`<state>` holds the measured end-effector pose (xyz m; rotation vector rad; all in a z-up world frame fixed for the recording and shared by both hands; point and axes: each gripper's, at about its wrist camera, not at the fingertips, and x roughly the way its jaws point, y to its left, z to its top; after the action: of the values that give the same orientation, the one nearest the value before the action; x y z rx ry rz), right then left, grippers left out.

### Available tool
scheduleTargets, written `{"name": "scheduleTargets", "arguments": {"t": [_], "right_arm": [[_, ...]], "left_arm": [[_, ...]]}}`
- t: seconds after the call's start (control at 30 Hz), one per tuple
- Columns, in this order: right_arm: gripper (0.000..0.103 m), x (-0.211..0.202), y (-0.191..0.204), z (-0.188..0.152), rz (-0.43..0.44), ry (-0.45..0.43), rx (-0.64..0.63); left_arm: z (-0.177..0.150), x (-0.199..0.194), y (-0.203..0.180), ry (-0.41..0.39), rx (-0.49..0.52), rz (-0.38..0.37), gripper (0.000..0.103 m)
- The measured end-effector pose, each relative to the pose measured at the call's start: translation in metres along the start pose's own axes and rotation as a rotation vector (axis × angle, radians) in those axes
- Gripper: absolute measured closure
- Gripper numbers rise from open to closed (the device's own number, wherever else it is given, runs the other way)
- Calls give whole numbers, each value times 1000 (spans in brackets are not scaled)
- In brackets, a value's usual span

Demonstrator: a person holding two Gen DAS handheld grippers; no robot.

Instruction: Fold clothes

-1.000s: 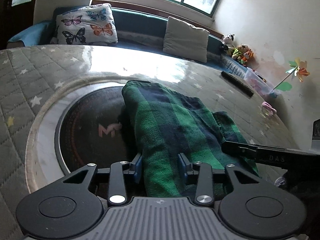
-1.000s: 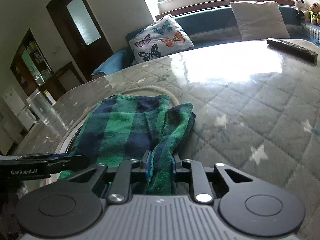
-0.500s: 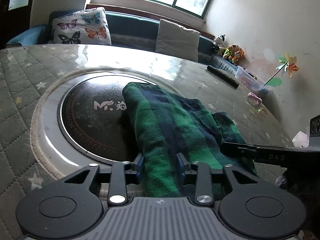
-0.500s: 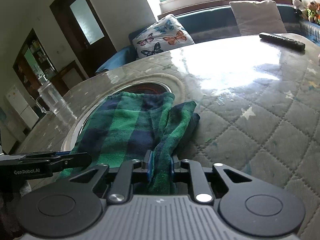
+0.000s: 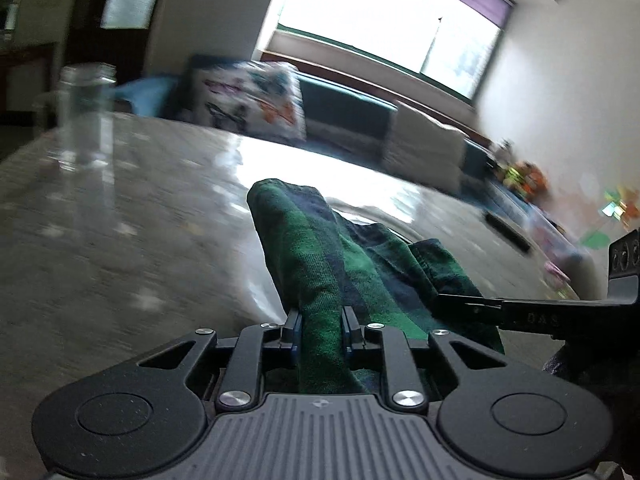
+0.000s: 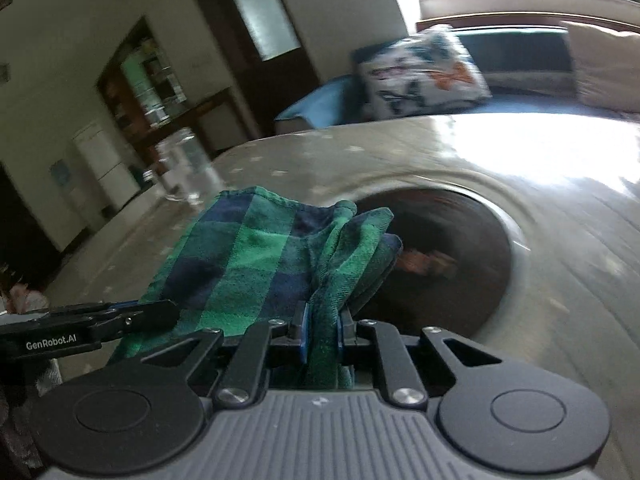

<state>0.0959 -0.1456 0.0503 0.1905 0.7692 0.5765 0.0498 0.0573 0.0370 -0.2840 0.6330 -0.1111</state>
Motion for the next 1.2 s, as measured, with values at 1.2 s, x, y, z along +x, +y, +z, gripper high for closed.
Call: {"name": "scheduleTargets", "arguments": {"t": [1.2], "right_arm": [[83,213,142,95,208,38,-292]], "left_arm": [[58,16,153,-94,-107,381,59]]}}
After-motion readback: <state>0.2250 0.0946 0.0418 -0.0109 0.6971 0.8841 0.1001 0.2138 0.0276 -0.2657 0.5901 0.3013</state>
